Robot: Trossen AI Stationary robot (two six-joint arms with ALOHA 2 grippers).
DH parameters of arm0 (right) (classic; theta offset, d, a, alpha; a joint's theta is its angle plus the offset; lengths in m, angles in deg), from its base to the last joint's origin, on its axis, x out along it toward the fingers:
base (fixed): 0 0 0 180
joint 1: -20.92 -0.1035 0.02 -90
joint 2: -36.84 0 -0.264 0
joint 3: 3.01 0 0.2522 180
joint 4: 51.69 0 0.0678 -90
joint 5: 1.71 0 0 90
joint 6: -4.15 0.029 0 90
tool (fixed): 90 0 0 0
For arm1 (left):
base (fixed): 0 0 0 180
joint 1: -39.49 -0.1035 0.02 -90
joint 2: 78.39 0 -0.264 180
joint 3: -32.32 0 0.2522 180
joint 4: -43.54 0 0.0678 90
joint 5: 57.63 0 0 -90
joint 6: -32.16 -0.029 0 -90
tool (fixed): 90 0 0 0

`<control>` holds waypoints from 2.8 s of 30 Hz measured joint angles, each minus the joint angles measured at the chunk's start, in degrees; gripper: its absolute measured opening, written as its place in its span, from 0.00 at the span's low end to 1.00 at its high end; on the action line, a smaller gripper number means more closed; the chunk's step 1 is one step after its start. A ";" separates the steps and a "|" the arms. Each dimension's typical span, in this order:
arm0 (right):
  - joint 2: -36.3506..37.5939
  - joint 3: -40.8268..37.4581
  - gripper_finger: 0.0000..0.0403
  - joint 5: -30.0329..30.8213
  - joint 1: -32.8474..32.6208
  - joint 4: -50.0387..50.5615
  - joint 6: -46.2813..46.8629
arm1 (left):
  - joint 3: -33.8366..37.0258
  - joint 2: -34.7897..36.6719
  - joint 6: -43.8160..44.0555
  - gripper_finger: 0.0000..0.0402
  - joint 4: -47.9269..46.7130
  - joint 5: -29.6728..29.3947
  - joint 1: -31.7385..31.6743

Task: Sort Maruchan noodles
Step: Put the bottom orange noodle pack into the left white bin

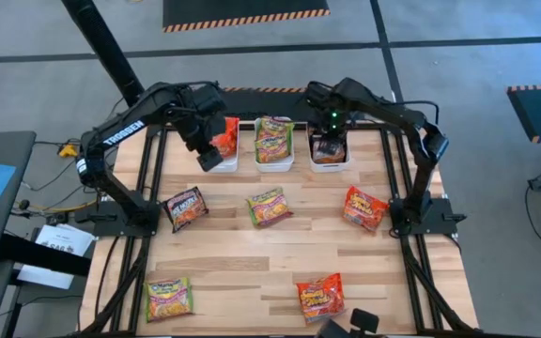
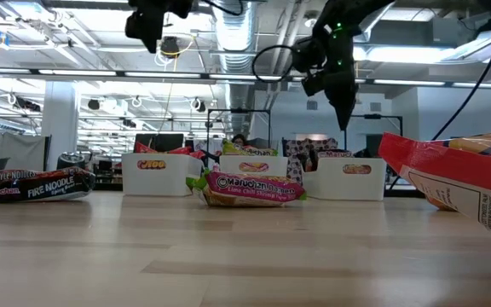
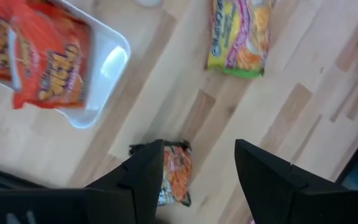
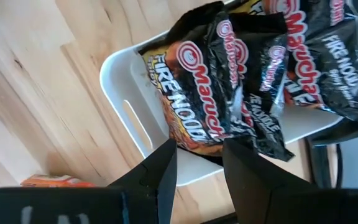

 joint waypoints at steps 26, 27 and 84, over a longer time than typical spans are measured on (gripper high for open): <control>24.76 -0.04 0.38 -0.07 -6.23 1.66 23.29 | -0.11 -5.48 -2.40 0.46 17.70 10.67 11.59; 25.47 -0.04 0.38 -0.07 -7.03 1.48 24.53 | 0.01 -5.72 -2.69 0.46 17.37 10.64 12.32; 25.06 -24.79 0.43 -13.22 -62.76 -12.61 74.75 | -0.02 -7.38 -1.47 0.45 12.96 8.48 34.02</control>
